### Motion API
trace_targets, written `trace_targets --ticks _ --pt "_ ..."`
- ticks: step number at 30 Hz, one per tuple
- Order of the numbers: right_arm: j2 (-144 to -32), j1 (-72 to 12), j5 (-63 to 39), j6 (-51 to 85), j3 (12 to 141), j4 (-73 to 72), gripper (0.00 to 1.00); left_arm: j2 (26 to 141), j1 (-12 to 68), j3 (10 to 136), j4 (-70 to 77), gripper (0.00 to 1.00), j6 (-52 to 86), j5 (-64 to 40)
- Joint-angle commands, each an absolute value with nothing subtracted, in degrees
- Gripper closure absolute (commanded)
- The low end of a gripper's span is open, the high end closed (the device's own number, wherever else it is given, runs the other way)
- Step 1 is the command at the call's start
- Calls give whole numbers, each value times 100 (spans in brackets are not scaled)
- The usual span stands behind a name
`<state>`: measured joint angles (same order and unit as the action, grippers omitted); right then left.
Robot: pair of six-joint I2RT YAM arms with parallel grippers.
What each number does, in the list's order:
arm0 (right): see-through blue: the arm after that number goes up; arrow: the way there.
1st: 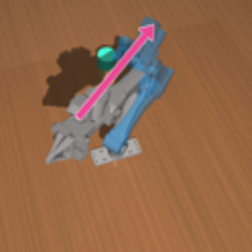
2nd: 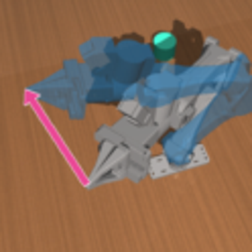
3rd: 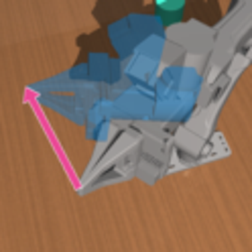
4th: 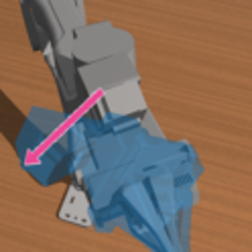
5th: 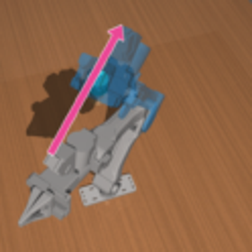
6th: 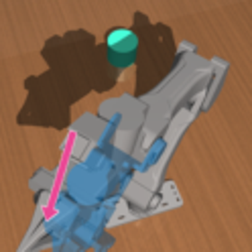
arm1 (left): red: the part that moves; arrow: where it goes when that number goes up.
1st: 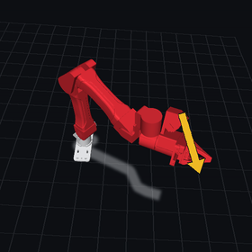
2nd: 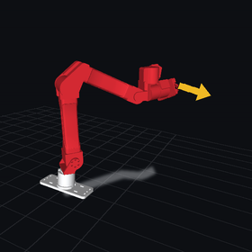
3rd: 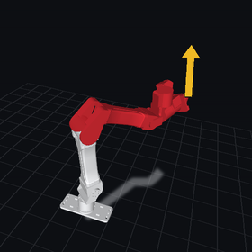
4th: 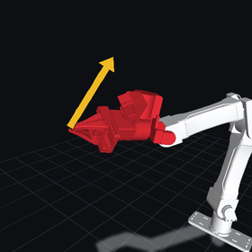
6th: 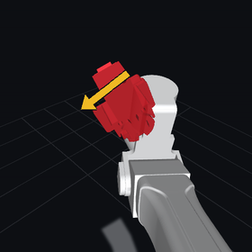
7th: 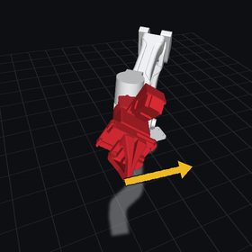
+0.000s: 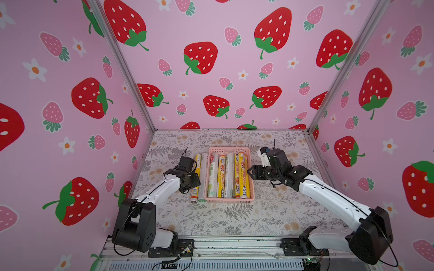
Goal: Put the plastic wrap into the basket
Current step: Pick up the plastic wrap from the center of the board.
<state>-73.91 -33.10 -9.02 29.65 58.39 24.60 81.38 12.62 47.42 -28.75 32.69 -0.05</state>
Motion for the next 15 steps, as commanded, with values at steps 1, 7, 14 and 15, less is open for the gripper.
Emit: trace_targets --ticks 1,7,14,15 --pt "-7371 -3336 -1082 3073 6005 2620 36 8394 1230 4689 -2731 33 3162 -6" --pt "-7224 -3332 -1011 3155 5876 2560 36 8760 1155 4712 -2672 33 3141 -12" --pt "-7285 -3338 -955 3164 5854 2584 36 8966 997 4733 -2780 35 3059 227" --pt "-7291 -3336 -949 3164 5854 2584 36 8986 993 4746 -2814 36 3035 248"
